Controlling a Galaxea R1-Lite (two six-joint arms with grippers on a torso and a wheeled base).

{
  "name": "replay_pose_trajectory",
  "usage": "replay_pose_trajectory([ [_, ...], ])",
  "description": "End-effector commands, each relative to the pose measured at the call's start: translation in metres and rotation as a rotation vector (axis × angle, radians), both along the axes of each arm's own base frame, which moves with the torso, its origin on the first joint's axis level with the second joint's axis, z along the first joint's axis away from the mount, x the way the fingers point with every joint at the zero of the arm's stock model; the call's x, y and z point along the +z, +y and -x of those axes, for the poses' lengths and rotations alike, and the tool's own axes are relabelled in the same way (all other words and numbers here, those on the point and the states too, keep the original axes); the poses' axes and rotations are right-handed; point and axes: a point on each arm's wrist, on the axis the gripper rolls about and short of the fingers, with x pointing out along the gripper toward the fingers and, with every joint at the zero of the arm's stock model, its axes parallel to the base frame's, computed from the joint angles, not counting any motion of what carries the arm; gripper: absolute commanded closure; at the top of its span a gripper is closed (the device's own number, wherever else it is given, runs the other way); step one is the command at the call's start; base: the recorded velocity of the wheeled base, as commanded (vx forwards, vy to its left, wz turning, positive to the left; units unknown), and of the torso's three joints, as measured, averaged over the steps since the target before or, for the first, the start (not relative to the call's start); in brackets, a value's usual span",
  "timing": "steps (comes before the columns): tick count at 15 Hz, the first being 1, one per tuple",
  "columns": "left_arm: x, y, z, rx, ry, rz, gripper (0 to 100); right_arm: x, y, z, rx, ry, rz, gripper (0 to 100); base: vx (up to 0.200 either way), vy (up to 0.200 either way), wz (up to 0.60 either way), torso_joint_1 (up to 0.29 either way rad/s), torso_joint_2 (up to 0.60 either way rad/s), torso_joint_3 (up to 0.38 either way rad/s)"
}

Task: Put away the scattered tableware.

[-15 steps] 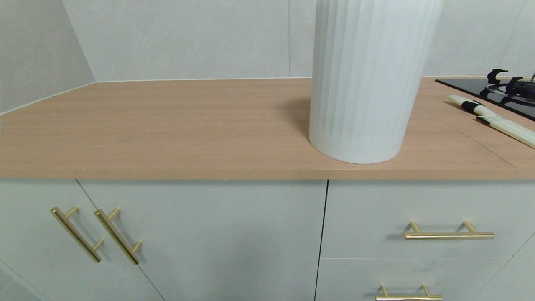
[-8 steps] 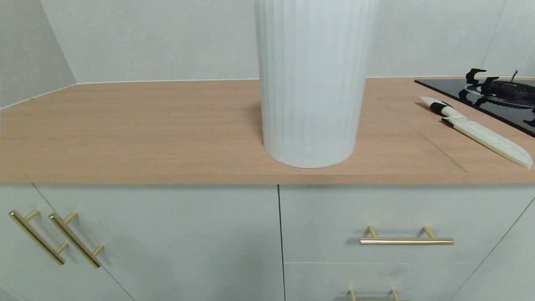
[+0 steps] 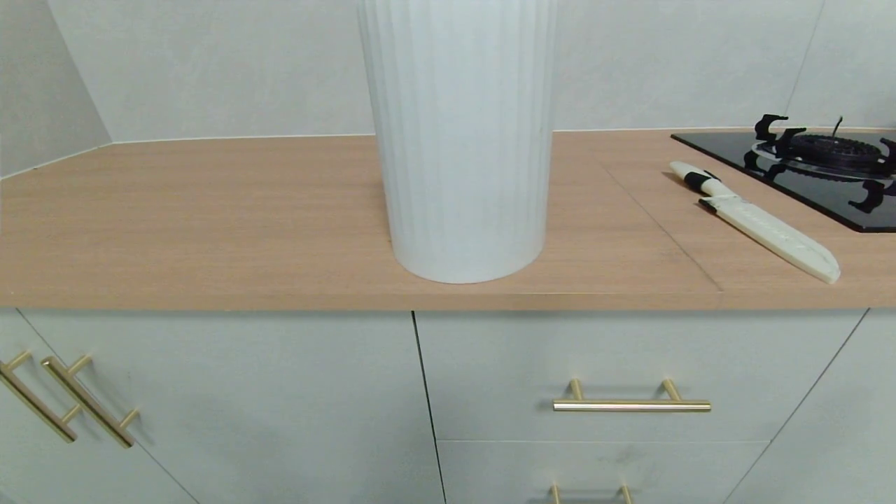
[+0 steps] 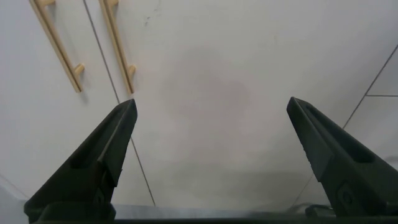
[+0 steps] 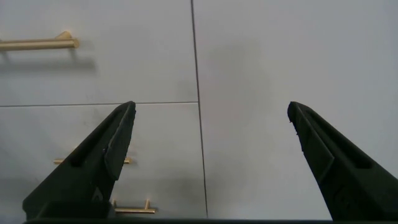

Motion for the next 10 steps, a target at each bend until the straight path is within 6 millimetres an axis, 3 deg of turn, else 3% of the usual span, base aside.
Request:
replay_pose_trajectory([
  [1,0.0,0.0,-0.0001,0.001,0.001,0.001,0,0.0001,0.0,-0.0001,0.0,0.001,0.0,0,0.0,0.0,0.0,0.0,0.0,0.0],
  [10,0.0,0.0,-0.0001,0.001,0.001,0.001,0,0.0001,0.0,-0.0001,0.0,0.001,0.0,0,0.0,0.0,0.0,0.0,0.0,0.0],
])
